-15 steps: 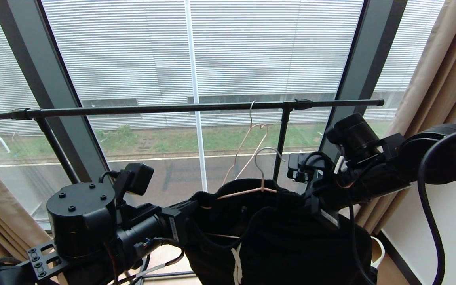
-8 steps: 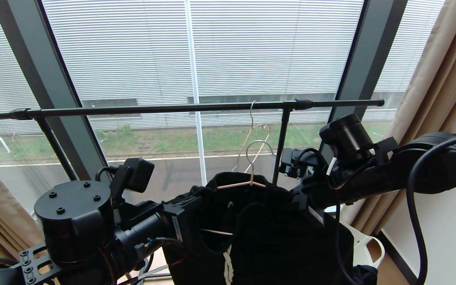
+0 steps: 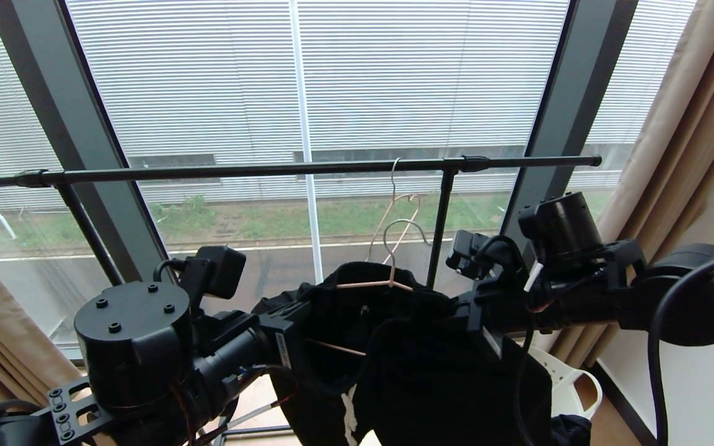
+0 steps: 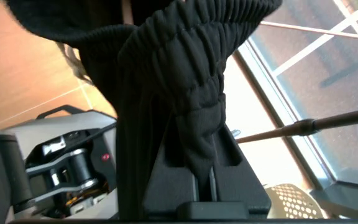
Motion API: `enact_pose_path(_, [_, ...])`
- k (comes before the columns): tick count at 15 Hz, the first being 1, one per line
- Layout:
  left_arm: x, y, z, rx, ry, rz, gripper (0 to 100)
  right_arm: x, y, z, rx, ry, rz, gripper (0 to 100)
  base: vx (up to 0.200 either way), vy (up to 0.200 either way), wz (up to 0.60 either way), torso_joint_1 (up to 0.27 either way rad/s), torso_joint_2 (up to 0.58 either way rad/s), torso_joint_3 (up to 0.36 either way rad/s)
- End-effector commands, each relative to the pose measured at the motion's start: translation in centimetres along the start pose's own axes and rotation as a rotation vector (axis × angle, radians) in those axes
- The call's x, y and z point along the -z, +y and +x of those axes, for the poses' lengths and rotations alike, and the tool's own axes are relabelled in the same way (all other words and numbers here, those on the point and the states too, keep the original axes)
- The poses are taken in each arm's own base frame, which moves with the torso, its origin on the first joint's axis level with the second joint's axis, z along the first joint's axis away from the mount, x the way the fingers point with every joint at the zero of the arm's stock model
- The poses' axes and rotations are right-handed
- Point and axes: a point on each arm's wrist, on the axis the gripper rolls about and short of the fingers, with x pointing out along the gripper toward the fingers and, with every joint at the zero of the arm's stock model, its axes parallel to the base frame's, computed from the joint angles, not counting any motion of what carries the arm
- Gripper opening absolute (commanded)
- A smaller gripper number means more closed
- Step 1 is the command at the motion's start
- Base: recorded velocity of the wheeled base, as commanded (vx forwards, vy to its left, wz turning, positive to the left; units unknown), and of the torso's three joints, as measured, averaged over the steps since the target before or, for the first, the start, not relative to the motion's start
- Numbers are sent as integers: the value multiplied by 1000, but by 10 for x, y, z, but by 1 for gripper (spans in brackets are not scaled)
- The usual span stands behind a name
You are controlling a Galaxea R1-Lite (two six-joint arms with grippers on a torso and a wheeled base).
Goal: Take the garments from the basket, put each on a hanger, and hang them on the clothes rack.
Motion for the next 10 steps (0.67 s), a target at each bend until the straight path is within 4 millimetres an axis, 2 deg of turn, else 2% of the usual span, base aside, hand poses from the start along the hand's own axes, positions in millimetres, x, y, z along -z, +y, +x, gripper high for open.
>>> enact_pose_path(1, [0,0,9,-42,-9,1,0,12,12,-10,7,-27,-16,0,0,0,0,0,0,0])
enact_pose_path(7, [-9,-4,13,-96,-69,-11,0,13,28,-10,-18,-43,-52,0,0,0,0,0,0,0])
enact_pose_path(10, [-14,-13,2,-57,-91,-14,0,11,33,-5,-39,-41,-63,0,0,0,0,0,0,0])
